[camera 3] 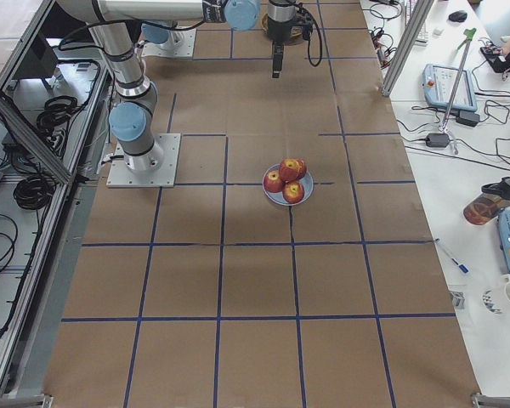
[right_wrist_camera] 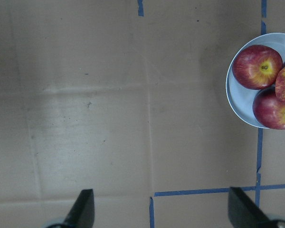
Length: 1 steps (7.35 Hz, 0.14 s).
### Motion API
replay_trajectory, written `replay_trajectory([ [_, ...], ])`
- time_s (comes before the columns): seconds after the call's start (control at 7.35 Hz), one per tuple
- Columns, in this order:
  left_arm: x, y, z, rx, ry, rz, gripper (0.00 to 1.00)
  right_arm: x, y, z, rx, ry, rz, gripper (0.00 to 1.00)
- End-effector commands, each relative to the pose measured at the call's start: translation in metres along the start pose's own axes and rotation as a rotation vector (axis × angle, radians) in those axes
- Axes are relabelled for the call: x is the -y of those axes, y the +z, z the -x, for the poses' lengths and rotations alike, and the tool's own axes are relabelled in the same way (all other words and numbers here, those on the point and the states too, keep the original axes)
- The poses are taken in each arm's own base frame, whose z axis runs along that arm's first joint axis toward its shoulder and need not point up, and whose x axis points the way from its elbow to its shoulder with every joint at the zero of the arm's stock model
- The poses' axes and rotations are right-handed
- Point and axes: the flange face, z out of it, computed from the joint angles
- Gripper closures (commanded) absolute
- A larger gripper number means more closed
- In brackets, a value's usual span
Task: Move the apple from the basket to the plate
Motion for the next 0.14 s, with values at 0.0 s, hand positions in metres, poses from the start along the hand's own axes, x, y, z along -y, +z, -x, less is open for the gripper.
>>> replay_trajectory([
  [0.0, 0.0, 0.0002, 0.0, 0.0, 0.0, 0.0, 0.01, 0.0001, 0.0006, -0.001, -0.003, 0.0, 0.001, 0.0],
])
